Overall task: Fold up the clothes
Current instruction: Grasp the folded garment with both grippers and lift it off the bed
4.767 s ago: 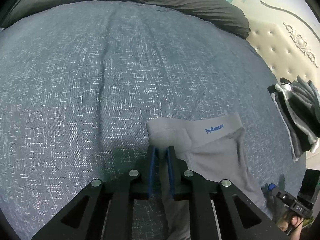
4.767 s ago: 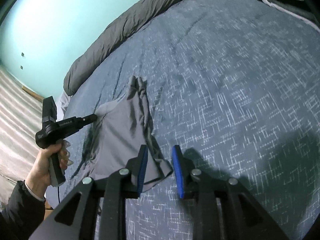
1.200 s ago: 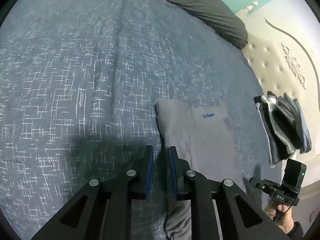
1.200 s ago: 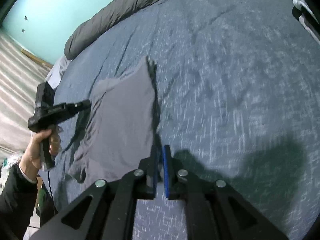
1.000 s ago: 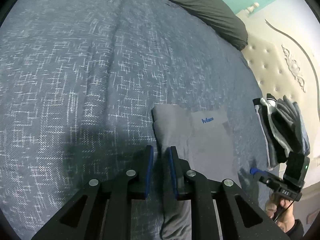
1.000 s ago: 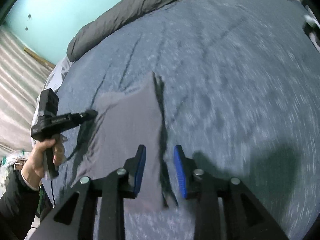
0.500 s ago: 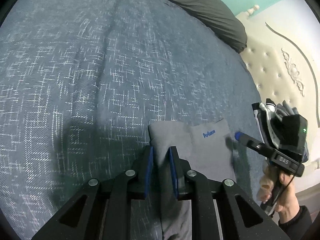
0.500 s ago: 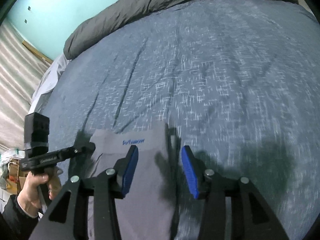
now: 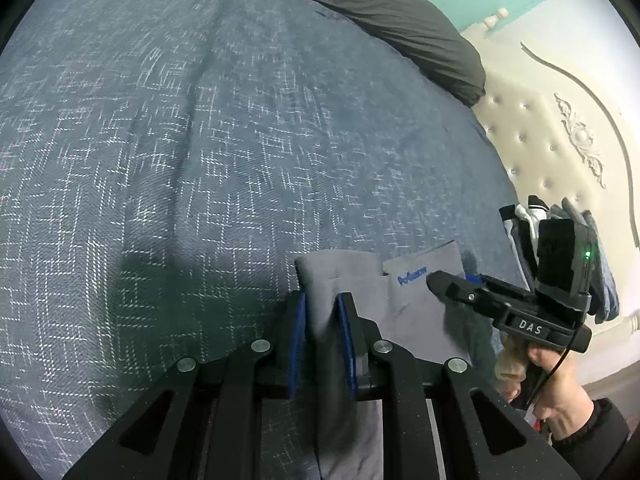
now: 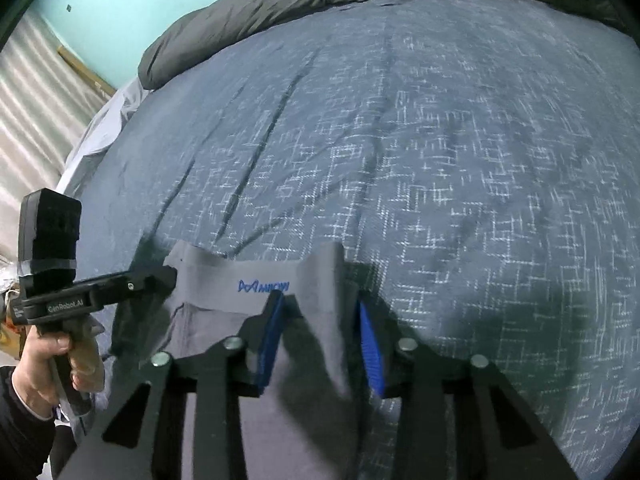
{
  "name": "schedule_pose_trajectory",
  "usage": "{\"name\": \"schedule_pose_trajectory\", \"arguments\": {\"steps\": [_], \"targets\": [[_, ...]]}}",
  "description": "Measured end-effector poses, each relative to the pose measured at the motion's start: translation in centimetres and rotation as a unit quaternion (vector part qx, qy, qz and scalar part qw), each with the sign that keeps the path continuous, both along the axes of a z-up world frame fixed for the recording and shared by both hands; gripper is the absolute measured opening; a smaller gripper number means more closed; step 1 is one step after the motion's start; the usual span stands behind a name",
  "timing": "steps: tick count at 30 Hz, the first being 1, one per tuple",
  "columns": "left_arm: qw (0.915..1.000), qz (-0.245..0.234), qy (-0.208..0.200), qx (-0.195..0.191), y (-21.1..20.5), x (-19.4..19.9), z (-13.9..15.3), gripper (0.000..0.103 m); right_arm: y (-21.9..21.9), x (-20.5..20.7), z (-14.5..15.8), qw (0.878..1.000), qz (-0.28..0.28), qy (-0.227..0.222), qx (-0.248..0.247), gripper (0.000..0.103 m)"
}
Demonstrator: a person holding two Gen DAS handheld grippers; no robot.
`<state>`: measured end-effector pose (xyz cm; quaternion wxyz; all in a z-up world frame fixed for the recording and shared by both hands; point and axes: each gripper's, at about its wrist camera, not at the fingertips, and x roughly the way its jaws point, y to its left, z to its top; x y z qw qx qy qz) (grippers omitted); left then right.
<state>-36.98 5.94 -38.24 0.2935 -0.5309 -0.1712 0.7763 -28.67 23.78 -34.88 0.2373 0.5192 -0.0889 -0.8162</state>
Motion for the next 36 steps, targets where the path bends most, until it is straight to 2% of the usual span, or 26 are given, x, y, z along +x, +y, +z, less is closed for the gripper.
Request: {"name": "schedule_pose_trajectory", "arguments": {"steps": [2, 5, 10, 18, 26, 36], "targets": [[1.0, 0.003, 0.0, 0.005, -0.2, 0.1, 0.0, 0.017, 0.2, -0.2, 0.1, 1.0, 0.002, 0.002, -0.004, 0.013], [1.0, 0.002, 0.005, 0.006, -0.3, 0.4, 0.3, 0.016, 0.0, 0.0, 0.6, 1.0, 0.017, 0.011, -0.005, 0.006], [0.9998, 0.004, 0.018, 0.003, -0.6, 1.0, 1.2, 0.01, 0.0, 0.6, 1.9, 0.999, 0.023, 0.035, -0.015, 0.005], [0.9989, 0.004, 0.047, -0.002, -0.9, 2.4, 4.6, 0.009, 0.8, 2.3, 4.9, 0.996, 0.02, 0.074, -0.036, 0.005], [0.9958, 0.005, 0.092, 0.001, -1.1, 5.1, 11.1, 0.008, 1.4, 5.2, 10.7, 0.988, 0.024, 0.136, -0.067, 0.004], [0.9845, 0.0, 0.175, 0.009, -0.9, 9.5, 22.5, 0.008, 3.1, 9.4, 20.5, 0.97, 0.034, 0.226, -0.086, 0.004]]}}
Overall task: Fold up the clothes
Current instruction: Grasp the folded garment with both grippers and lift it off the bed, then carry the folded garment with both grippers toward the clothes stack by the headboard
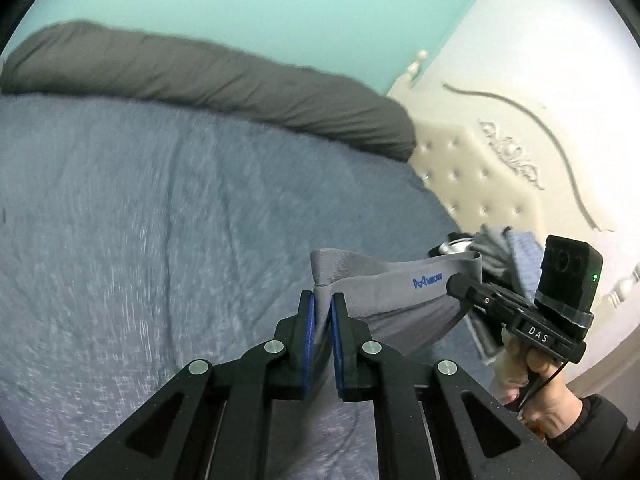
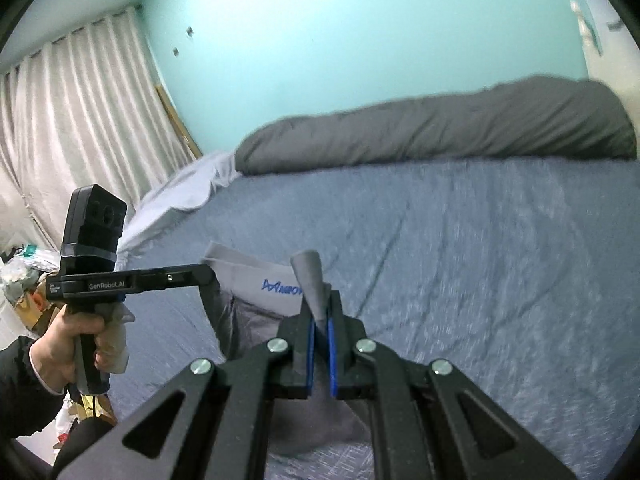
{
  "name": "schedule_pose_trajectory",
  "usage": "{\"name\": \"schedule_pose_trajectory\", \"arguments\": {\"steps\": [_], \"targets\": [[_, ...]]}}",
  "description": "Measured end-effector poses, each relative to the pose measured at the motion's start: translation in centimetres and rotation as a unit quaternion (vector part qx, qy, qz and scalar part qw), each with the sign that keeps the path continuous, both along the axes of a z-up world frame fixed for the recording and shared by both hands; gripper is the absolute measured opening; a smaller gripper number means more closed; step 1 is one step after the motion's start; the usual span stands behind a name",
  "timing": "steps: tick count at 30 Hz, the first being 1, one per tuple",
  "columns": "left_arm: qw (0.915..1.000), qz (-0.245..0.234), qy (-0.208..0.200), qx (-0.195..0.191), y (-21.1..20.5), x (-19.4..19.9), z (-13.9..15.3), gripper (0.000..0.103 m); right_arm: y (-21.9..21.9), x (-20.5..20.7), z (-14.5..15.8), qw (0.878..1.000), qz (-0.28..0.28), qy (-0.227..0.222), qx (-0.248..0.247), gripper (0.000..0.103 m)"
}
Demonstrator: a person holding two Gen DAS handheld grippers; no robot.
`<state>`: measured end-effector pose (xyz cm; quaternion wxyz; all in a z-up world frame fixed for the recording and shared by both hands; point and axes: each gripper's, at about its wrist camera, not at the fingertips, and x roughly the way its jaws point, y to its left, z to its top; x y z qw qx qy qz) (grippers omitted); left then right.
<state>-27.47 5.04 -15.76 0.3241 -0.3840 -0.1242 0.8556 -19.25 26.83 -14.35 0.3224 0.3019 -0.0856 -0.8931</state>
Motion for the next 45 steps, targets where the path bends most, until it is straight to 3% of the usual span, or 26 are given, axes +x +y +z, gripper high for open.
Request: {"name": "schedule_pose_trajectory", "arguments": {"steps": [8, 16, 28, 45], "targets": [[0.9984, -0.012, 0.055, 0.008, 1.1, 3.4, 8.5, 0.008, 2.4, 3.5, 7.1, 0.998, -0.014, 0.055, -0.011, 0.004], [0.9957, -0.037, 0.083, 0.018, 3.1, 6.6, 13.8, 0.008, 5.1, 6.2, 11.5, 0.996, -0.031, 0.083, -0.007, 0.004], [0.9888, -0.101, 0.108, 0.017, 10.8, 11.9, 18.1, 0.009, 12.6, 11.6, 15.4, 0.991, -0.074, 0.115, 0.007, 0.004], [0.9715, -0.206, 0.113, 0.033, 26.8, 17.6, 21.5, 0.009, 26.7, 19.9, 18.3, 0.976, -0.171, 0.131, 0.012, 0.004]]}}
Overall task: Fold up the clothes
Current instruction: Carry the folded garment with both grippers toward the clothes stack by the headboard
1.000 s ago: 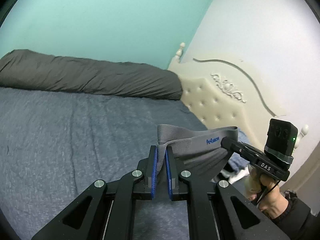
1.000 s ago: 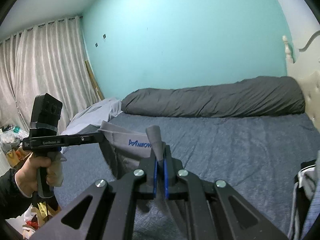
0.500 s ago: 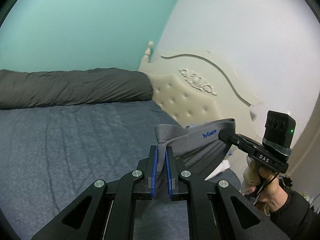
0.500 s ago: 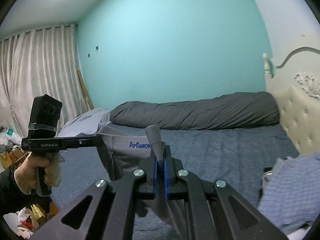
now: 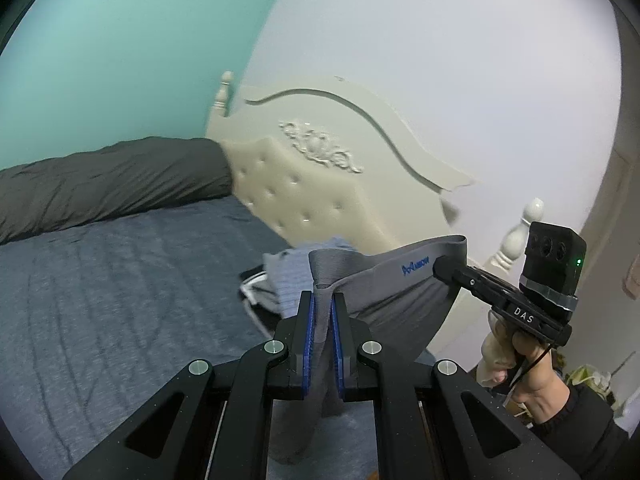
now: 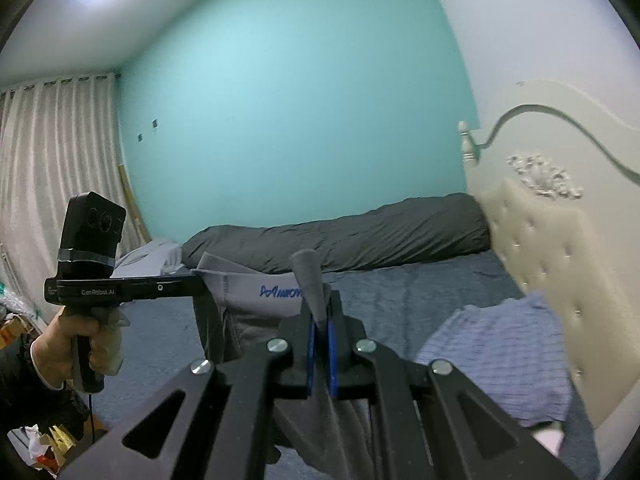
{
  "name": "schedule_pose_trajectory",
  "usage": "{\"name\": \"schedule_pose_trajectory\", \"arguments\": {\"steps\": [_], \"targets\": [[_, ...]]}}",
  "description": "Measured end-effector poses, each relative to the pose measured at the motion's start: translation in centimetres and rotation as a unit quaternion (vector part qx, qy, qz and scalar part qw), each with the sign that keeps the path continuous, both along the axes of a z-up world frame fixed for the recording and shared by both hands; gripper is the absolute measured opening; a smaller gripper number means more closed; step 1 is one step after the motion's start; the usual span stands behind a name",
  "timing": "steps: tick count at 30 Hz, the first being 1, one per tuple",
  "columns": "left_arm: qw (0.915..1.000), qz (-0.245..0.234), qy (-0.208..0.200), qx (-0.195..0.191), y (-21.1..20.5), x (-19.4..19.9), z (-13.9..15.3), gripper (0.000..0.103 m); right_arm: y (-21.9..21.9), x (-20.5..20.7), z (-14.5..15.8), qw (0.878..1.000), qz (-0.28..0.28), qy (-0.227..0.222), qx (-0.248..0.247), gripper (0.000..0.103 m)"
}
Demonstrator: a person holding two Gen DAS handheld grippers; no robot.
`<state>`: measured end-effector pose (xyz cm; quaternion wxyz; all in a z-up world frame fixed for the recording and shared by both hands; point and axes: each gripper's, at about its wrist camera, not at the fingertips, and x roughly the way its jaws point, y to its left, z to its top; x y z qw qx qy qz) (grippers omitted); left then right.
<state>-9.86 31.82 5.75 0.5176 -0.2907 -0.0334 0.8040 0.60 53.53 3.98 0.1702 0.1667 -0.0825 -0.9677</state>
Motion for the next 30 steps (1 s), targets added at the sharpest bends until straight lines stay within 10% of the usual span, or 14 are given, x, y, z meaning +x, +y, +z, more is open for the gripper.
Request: {"name": "schedule_pose_trajectory", "arguments": {"steps": [30], "targets": [[0.9985, -0.043, 0.0, -0.033, 17.6, -1.7, 2.6, 0.009, 14.0, -0.3, 2.1, 0.995, -0.098, -0.009, 0.009, 0.004]]}}
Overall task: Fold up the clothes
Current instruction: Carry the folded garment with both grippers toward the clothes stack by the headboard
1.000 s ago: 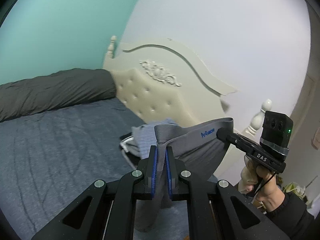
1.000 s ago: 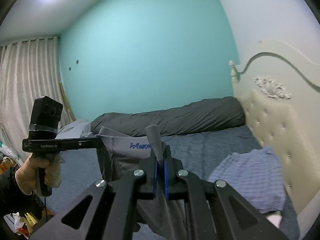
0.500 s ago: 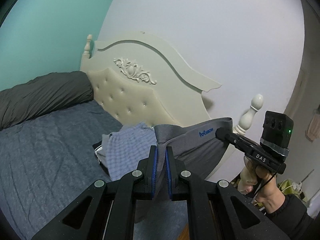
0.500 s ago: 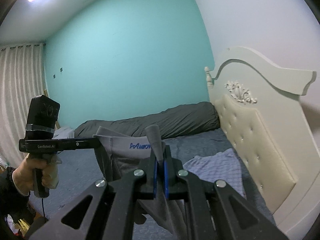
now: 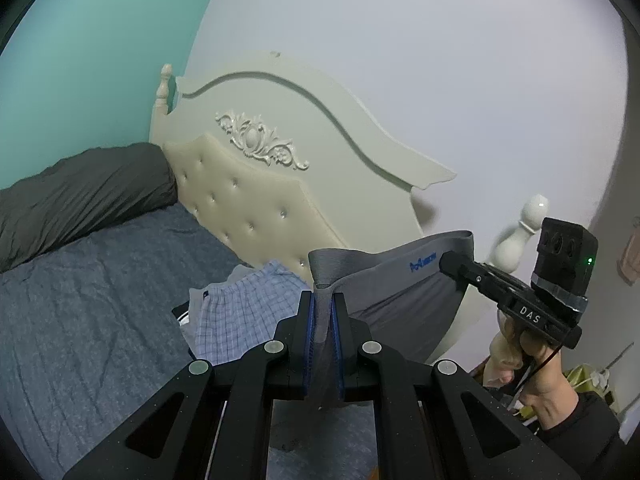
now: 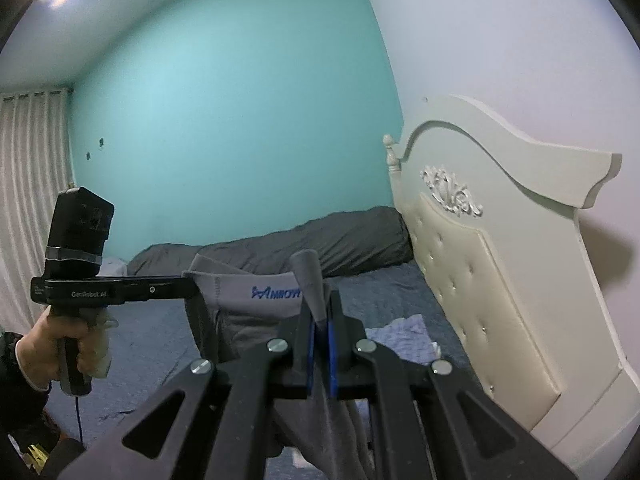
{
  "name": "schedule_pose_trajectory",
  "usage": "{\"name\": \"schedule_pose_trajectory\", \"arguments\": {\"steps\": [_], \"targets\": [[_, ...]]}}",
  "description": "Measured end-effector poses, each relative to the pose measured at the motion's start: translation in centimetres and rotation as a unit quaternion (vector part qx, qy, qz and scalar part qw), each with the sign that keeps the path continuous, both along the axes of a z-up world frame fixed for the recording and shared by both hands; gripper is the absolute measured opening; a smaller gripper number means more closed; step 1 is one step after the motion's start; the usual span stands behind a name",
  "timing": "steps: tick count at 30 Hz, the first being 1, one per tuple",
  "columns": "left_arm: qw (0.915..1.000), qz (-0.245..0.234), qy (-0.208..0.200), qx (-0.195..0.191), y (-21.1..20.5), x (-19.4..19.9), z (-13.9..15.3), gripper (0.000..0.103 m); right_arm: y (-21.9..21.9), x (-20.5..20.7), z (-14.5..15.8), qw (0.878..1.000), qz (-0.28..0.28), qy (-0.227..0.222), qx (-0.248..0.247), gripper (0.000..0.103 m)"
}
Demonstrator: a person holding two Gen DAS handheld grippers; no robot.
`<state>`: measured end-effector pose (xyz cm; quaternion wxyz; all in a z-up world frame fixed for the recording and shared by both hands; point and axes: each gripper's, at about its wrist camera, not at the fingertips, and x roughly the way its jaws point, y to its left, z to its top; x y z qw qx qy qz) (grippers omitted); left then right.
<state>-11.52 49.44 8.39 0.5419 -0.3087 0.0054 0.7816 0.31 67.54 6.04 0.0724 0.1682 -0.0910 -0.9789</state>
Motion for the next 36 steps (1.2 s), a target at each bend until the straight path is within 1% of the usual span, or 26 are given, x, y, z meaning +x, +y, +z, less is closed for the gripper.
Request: {"name": "schedule_pose_trajectory", "arguments": {"steps": [10, 19, 27, 31, 36], "targets": [[0.9985, 0.033, -0.023, -0.037, 4.8, -6.6, -3.6, 0.009, 2.6, -7.6, -3.7, 0.998, -0.015, -0.054, 0.007, 0.004], [0.996, 0.042, -0.033, -0.072, 8.4, -12.1, -7.1, 0.009, 4.6, -14.1, -6.2, 0.995, -0.025, -0.095, 0.016, 0.005], [0.9922, 0.052, -0.052, -0.101, 10.5, -16.5, -11.4, 0.009, 5.7, -20.0, -9.5, 0.988, -0.02, -0.151, 0.035, 0.005], [0.9899, 0.052, -0.067, -0.113, 11.5, -18.4, -13.8, 0.009, 6.2, -22.2, -11.3, 0.983, -0.02, -0.177, 0.042, 0.005], [0.9868, 0.049, -0.088, -0.126, 12.9, -19.8, -16.7, 0.01, 6.8, -24.0, -13.3, 0.976, -0.022, -0.212, 0.051, 0.005]]}}
